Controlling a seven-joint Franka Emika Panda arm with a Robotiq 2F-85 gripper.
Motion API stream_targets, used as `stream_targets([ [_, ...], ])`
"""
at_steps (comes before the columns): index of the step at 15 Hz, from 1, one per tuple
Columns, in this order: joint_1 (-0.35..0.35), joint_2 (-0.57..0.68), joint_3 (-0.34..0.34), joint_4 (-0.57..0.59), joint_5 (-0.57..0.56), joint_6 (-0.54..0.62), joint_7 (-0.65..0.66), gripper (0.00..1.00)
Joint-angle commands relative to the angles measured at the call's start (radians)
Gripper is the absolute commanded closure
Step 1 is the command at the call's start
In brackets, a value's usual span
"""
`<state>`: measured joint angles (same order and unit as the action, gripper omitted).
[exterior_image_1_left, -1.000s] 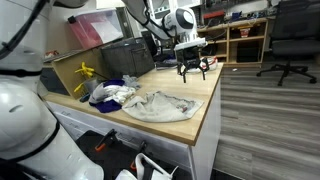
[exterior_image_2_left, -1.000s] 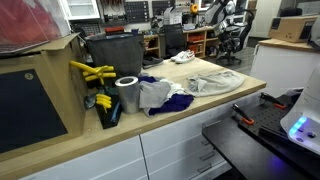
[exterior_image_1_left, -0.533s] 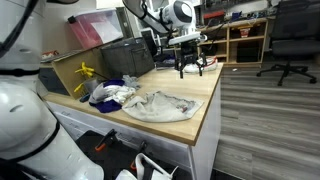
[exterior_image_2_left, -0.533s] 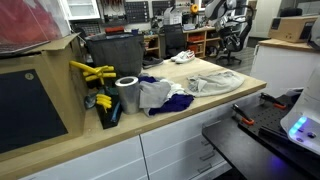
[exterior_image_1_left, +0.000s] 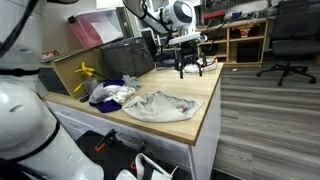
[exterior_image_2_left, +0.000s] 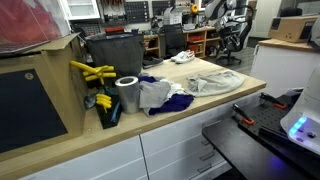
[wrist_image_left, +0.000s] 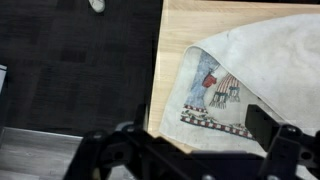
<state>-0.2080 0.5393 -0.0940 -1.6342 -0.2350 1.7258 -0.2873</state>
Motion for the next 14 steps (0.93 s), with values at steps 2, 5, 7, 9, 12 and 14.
stream_targets([
  [2,0.000,0.002,0.000,-0.016,-0.016,0.046,-0.036,0.00],
  [5,-0.004,0.006,0.005,-0.042,-0.034,0.127,-0.096,0.00],
  [7,-0.013,0.013,0.014,-0.059,-0.034,0.145,-0.163,0.00],
  [9,-0.023,0.024,0.022,-0.072,-0.033,0.132,-0.245,0.00],
  [12,-0.034,0.047,0.019,-0.086,-0.053,0.159,-0.328,0.00],
  [14,-0.042,0.063,0.016,-0.089,-0.055,0.177,-0.367,0.00],
])
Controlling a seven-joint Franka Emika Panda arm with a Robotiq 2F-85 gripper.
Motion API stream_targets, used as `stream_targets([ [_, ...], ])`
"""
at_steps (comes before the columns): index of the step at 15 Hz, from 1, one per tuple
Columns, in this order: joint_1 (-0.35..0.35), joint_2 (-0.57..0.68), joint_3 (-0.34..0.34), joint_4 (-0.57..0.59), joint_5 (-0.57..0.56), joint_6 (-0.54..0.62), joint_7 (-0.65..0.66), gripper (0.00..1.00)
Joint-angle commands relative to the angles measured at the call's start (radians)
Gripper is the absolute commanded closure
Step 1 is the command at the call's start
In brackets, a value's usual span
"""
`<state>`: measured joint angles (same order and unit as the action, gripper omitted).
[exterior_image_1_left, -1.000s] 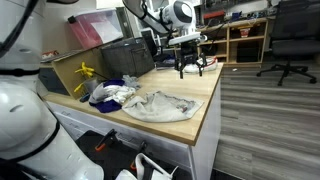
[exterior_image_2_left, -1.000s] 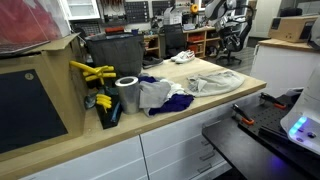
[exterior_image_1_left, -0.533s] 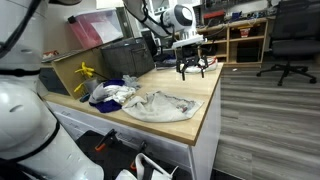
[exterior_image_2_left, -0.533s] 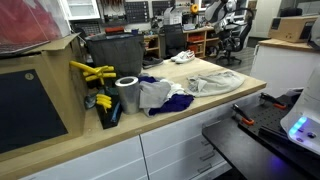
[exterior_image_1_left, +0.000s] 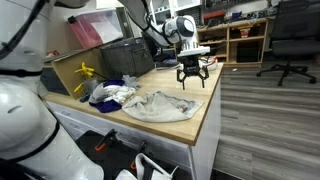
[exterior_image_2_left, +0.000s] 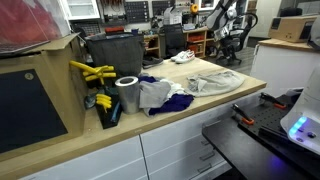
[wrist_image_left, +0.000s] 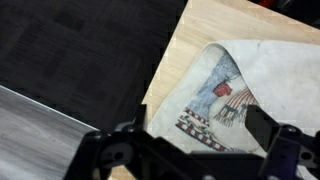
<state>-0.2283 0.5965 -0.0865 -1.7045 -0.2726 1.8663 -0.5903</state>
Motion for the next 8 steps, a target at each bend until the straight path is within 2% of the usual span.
stream_targets([
  [1,-0.025,0.011,0.008,-0.025,-0.018,0.053,-0.080,0.00],
  [8,-0.042,0.042,0.018,-0.092,0.020,0.239,-0.086,0.00],
])
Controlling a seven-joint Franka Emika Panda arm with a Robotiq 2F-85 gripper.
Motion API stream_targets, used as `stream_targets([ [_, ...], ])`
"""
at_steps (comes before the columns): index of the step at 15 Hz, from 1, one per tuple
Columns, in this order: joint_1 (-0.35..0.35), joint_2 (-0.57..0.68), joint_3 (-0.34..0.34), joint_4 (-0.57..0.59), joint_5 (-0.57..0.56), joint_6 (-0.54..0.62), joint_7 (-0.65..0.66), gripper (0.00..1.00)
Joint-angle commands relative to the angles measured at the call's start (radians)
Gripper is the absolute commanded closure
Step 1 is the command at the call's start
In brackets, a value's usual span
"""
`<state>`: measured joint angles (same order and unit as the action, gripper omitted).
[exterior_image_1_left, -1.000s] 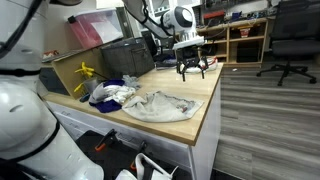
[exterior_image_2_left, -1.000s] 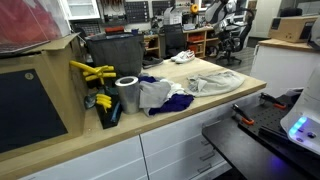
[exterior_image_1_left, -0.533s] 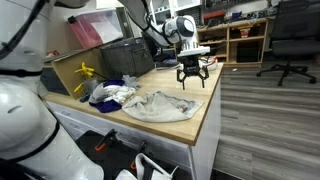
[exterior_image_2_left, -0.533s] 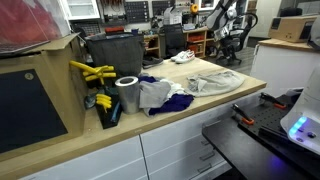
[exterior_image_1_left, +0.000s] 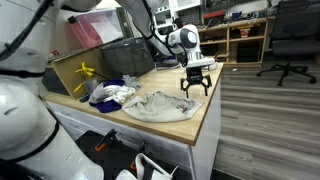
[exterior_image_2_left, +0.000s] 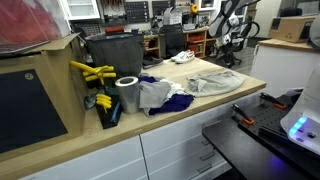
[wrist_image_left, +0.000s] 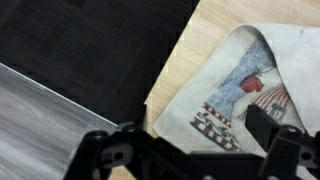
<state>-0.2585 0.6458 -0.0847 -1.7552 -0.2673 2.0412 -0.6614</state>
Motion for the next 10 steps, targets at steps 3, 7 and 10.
stream_targets([
  [3,-0.014,0.006,0.027,-0.053,0.033,0.095,-0.021,0.00],
  [7,-0.019,0.016,0.041,-0.050,0.055,0.101,-0.030,0.00],
  [10,-0.027,0.026,0.043,-0.039,0.067,0.096,-0.041,0.00],
])
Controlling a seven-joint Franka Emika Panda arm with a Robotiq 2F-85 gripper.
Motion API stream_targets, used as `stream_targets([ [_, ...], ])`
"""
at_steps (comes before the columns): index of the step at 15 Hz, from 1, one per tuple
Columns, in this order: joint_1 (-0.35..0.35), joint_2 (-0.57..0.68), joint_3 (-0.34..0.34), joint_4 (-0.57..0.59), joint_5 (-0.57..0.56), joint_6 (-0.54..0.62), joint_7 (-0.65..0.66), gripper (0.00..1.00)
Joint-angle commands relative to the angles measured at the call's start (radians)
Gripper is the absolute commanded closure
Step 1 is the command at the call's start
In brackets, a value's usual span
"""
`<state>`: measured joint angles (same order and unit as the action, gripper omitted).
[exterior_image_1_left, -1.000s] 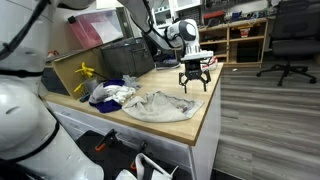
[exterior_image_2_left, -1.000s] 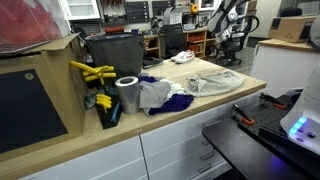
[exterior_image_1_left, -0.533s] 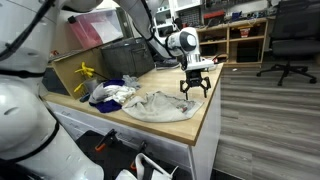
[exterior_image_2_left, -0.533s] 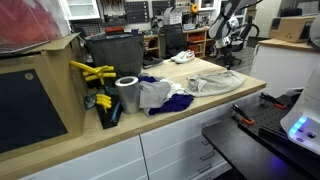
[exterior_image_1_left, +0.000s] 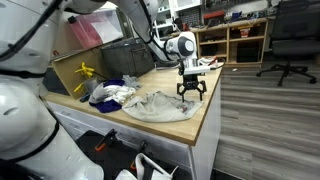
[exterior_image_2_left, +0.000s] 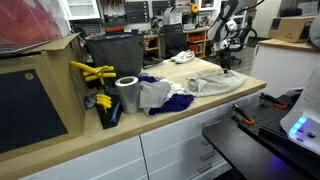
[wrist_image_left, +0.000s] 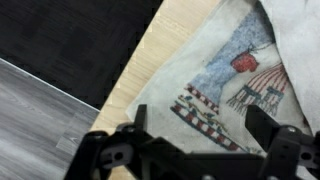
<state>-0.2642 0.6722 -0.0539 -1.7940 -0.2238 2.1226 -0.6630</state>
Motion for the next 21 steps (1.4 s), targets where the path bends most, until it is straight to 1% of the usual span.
stream_targets([
  [1,-0.023,0.001,0.011,0.001,0.024,0.015,-0.042,0.00],
  [12,-0.044,-0.007,0.008,0.003,0.019,0.053,-0.126,0.00],
  [21,-0.053,0.044,-0.005,0.036,0.005,0.081,-0.160,0.00],
])
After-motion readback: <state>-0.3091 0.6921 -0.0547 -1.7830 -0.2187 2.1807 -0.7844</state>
